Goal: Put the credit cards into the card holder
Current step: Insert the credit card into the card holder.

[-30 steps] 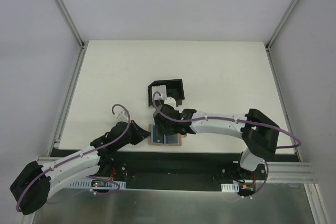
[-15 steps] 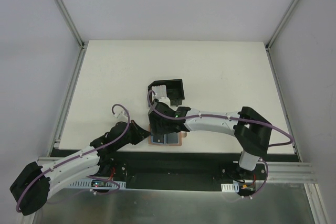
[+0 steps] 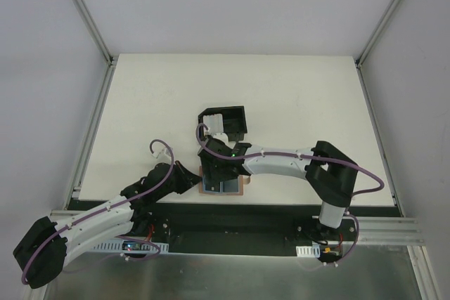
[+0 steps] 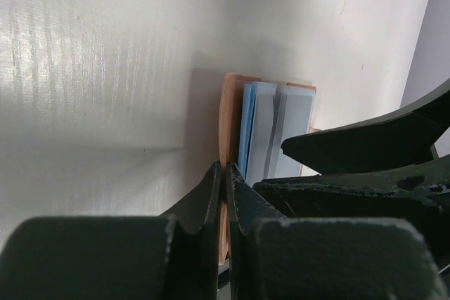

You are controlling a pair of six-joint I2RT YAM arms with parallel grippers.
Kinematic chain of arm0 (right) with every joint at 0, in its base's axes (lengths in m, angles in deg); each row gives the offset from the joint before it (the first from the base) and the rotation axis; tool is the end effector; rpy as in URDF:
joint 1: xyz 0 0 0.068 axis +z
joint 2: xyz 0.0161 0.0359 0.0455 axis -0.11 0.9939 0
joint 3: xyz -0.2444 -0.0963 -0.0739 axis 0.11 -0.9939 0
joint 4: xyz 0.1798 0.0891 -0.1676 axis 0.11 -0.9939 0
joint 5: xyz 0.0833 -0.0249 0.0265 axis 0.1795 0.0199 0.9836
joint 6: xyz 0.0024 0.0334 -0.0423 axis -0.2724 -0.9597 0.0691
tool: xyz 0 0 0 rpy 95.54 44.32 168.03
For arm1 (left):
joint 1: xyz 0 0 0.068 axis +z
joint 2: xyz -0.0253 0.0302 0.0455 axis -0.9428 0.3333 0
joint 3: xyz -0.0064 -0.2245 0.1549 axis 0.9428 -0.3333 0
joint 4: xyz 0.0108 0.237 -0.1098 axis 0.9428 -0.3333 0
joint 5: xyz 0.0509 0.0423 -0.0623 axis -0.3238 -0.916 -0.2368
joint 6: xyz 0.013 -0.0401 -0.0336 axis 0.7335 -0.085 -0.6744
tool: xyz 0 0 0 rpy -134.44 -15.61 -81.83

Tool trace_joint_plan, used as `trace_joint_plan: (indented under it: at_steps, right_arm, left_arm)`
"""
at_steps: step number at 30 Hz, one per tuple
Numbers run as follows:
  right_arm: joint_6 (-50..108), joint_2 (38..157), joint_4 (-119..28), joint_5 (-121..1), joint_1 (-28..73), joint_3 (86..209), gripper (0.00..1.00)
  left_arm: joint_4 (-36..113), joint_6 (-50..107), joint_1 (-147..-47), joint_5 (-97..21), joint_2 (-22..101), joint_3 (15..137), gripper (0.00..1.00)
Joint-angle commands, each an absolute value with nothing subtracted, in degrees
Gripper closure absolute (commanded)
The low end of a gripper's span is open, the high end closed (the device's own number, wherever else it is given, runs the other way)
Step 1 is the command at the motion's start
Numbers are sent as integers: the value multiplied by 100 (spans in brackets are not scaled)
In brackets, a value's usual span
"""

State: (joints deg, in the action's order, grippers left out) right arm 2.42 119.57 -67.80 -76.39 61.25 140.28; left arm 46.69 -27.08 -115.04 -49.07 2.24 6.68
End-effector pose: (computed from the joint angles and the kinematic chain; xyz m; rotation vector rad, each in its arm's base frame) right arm 0.1482 0.3446 0.1883 -0.7126 2.5289 0.4615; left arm 0.1058 -0.1013 0.1382 -0.4721 2.1683 -1.1327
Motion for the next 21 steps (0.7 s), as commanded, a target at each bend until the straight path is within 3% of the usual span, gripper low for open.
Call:
trace_joint_plan:
  at_steps: [1, 21]
  right_arm:
    - [208, 11925, -6916, -7638, 6101, 14274, 35]
    - [234, 12066, -6828, -7568, 6066, 14344, 32]
  left_arm:
    - [4623, -2804, -11456, -4850, 212, 627, 100]
    - [4737, -2743, -11465, -4824, 274, 644, 100]
